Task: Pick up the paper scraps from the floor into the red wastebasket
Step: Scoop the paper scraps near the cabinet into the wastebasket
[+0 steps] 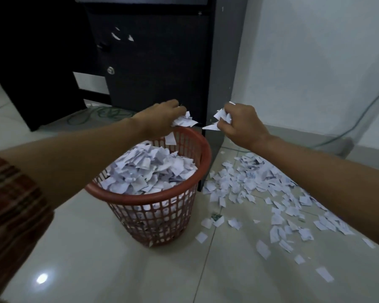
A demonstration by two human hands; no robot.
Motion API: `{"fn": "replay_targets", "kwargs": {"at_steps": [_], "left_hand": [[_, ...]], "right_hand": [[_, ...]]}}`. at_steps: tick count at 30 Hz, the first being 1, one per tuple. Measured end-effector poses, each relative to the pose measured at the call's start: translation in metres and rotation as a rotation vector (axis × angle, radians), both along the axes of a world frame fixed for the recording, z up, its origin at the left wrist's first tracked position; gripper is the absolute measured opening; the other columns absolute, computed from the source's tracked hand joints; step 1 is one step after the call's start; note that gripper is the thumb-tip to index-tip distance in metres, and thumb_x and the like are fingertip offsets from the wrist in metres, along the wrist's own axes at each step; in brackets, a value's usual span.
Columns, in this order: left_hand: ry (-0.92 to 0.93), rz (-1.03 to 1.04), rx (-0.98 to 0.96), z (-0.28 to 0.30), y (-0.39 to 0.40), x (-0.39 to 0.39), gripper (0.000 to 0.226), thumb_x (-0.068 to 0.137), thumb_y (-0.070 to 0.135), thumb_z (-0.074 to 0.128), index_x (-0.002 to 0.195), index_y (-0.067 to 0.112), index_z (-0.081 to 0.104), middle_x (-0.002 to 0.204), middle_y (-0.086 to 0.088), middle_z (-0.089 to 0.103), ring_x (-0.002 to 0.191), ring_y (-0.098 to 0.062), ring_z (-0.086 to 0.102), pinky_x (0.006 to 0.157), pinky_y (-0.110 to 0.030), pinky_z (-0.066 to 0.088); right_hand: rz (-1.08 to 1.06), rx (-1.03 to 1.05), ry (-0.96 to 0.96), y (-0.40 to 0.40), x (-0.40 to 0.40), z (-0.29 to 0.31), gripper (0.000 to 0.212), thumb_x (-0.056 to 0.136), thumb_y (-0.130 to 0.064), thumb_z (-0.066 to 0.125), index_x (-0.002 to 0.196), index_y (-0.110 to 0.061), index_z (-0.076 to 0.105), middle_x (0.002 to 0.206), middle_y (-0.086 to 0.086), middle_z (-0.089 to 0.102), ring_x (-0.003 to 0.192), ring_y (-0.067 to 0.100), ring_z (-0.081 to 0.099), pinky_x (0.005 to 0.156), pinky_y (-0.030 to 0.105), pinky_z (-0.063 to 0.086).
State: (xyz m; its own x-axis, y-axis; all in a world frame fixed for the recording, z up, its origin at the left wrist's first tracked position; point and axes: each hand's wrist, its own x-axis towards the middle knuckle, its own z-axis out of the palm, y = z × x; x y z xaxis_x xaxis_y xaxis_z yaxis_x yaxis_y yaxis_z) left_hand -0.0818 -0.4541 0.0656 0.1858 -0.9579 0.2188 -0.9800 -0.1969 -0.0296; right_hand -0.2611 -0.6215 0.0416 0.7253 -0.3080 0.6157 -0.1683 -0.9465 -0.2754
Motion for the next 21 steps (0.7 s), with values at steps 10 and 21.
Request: {"fn": "replay_targets", "kwargs": {"at_steps": [10,21], "left_hand": [[0.012,0.248,0.420,-0.017,0.035,0.041,0.048,0.093,0.037,0.057,0.138,0.026,0.045,0.124,0.001,0.058,0.108,-0.019,0.057,0.095,-0.038,0.047],[0.180,0.446,0.696,-0.025,0.048,0.056,0.107,0.058,0.067,0.078,0.147,0.037,0.028,0.156,0.003,0.028,0.143,-0.026,0.027,0.114,-0.048,0.027]], "right_hand": [[0.282,0.044,0.053,0.065,0.071,-0.005,0.020,0.083,-0.025,0.057,0.074,-0.016,0.042,0.069,-0.004,0.044,0.061,0.012,0.039,0.054,0.020,0.028],[0.410,0.252,0.662,0.081,0.082,-0.016,0.043,0.082,-0.052,0.068,0.122,-0.039,0.058,0.139,-0.011,0.048,0.123,0.008,0.043,0.096,0.030,0.037]]}}
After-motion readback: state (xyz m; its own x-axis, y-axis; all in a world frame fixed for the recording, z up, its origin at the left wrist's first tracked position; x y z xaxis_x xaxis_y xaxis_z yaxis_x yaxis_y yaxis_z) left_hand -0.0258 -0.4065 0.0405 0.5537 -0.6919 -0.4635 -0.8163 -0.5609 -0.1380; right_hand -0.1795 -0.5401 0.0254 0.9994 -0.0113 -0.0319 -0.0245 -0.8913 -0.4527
